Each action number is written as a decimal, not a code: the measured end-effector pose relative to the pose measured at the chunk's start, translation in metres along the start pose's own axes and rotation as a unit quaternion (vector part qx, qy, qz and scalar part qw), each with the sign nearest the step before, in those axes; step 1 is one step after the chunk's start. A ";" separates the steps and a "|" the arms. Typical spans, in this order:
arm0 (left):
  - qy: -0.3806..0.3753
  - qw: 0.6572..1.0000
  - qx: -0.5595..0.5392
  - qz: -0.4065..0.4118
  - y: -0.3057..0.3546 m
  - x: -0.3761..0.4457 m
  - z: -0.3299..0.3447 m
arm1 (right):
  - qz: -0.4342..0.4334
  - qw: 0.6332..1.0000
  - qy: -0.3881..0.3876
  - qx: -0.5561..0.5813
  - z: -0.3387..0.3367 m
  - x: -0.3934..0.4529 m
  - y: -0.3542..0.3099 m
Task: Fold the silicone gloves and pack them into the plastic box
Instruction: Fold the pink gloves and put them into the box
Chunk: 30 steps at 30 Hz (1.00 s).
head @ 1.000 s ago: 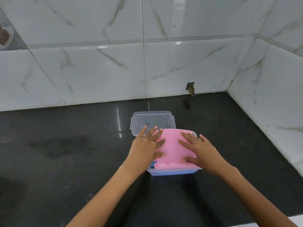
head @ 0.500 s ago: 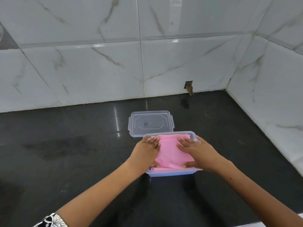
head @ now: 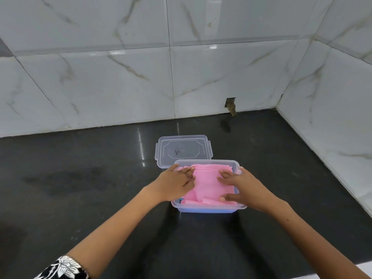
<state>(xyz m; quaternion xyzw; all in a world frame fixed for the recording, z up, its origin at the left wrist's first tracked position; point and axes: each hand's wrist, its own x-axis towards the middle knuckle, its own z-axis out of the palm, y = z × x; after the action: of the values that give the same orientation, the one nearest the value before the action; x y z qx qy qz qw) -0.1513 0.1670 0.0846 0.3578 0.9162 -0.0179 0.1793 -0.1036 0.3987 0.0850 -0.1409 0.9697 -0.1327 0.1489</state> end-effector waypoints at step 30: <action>-0.007 0.985 0.051 -0.166 0.047 0.002 0.030 | 0.043 0.981 -0.016 -0.186 0.012 0.000 -0.019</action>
<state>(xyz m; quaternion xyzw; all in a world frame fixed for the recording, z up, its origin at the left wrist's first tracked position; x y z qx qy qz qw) -0.1123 0.1980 0.0606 0.2096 0.9595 -0.0965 0.1614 -0.0954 0.3786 0.0801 -0.1264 0.9801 0.0591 0.1410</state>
